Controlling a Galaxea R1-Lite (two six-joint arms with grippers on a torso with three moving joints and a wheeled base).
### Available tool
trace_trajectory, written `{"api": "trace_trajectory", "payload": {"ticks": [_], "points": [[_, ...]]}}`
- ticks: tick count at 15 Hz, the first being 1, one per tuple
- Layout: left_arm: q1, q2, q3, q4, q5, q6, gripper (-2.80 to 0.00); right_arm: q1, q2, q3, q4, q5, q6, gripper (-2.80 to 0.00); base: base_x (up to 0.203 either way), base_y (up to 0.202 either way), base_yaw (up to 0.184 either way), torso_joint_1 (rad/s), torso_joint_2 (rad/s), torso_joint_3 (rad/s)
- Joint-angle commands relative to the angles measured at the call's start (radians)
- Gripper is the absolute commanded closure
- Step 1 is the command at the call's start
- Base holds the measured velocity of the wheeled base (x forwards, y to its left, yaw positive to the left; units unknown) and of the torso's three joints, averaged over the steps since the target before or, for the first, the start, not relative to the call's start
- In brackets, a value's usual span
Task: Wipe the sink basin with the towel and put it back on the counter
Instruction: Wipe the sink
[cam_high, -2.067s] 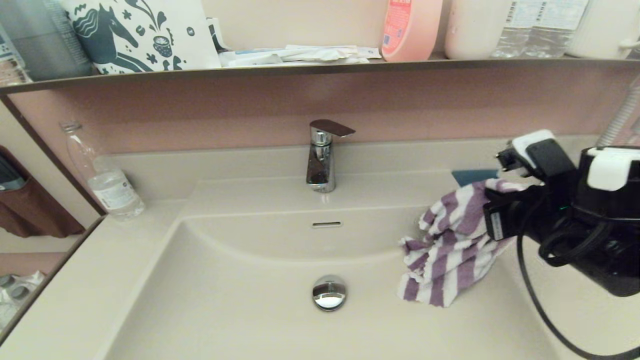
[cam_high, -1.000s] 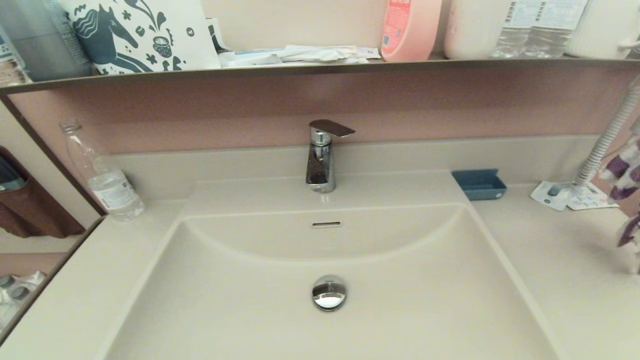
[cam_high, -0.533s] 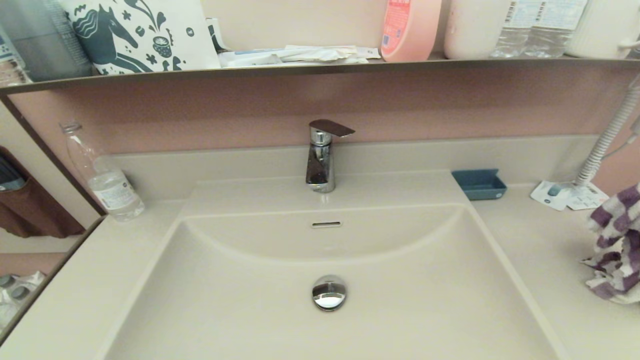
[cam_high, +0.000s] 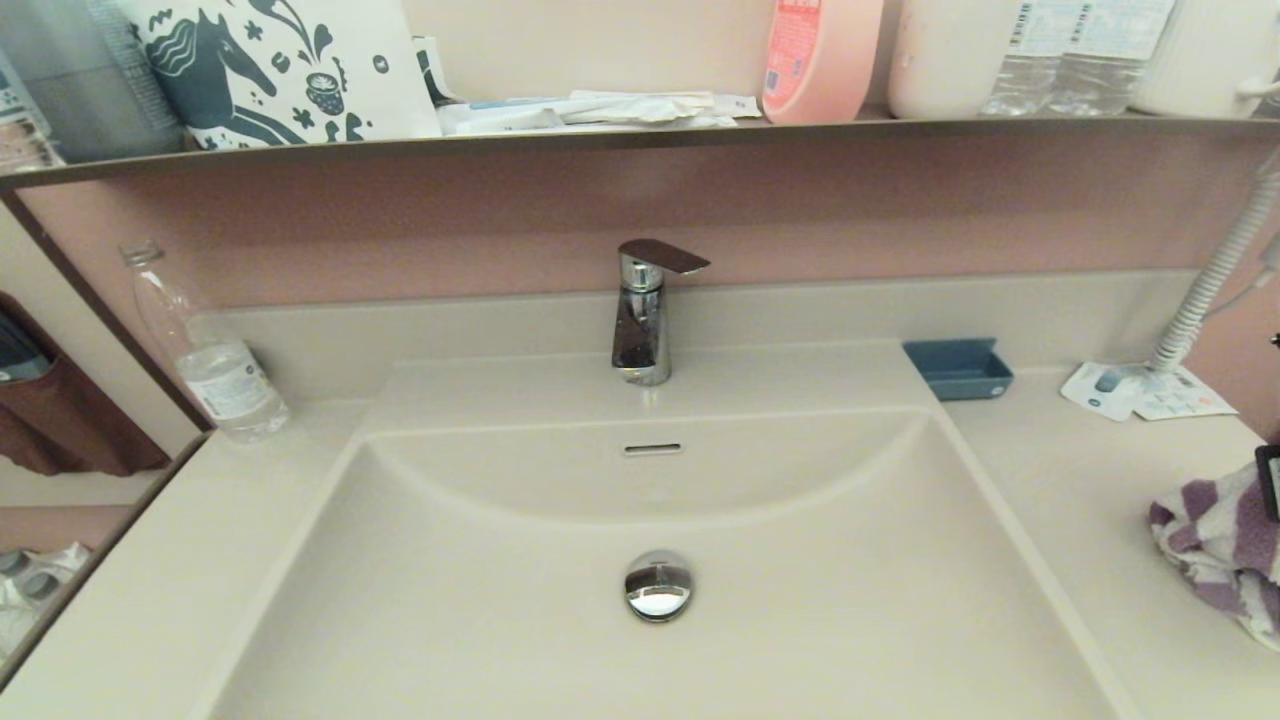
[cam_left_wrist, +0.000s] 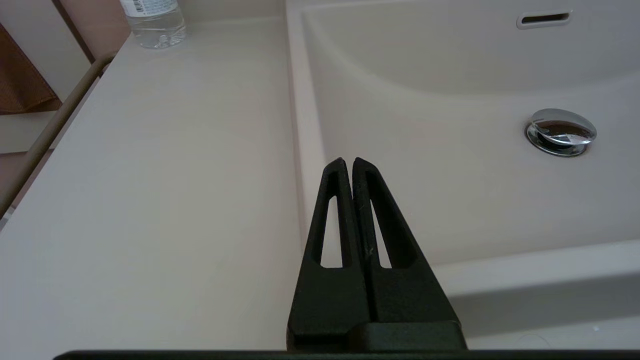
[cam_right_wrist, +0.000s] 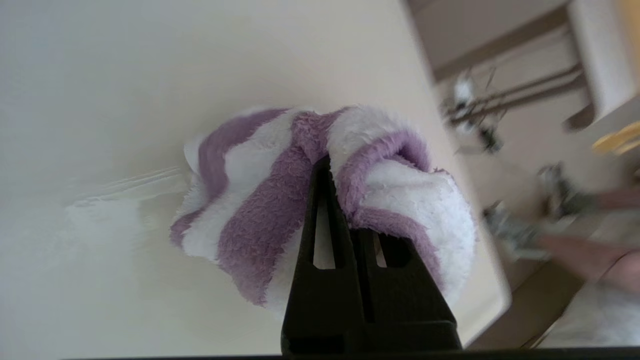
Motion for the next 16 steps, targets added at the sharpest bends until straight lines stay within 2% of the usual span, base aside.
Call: {"api": "trace_trajectory", "payload": {"ticks": [1,2,3,5,7,13,16], "points": [[0.000,0.001,0.000,0.000,0.000,0.000,0.00,0.000,0.068,0.025,0.006,-0.011,0.027,0.00,0.000,0.000,0.000,0.000,0.00,0.000],[0.000,0.001,0.002,0.000,0.000,0.000,0.00,0.001,0.076,0.044,0.004,-0.030,0.030,0.00,0.000,0.000,0.000,0.000,0.00,0.000],[0.000,0.001,0.000,0.000,0.000,0.000,0.00,0.002,0.078,0.047,0.002,-0.037,0.031,-2.80,0.000,0.000,0.000,0.000,0.00,0.000],[0.000,0.001,0.000,0.000,0.000,0.000,0.00,0.002,0.060,0.041,0.007,-0.037,0.027,-2.80,0.000,0.000,0.000,0.000,0.00,0.000],[0.000,0.001,0.000,0.000,0.000,0.000,0.00,0.002,0.010,0.022,0.081,-0.037,-0.001,-2.80,0.000,0.000,0.000,0.000,0.00,0.000],[0.000,0.001,0.000,0.000,0.000,0.000,0.00,0.002,-0.034,-0.280,0.375,-0.035,-0.014,-2.80,0.000,0.000,0.000,0.000,0.00,0.000],[0.000,0.001,0.000,0.000,0.000,0.000,0.00,-0.003,0.024,-0.302,0.407,-0.084,-0.016,-2.80,0.000,0.000,0.000,0.000,0.00,0.000]]}}
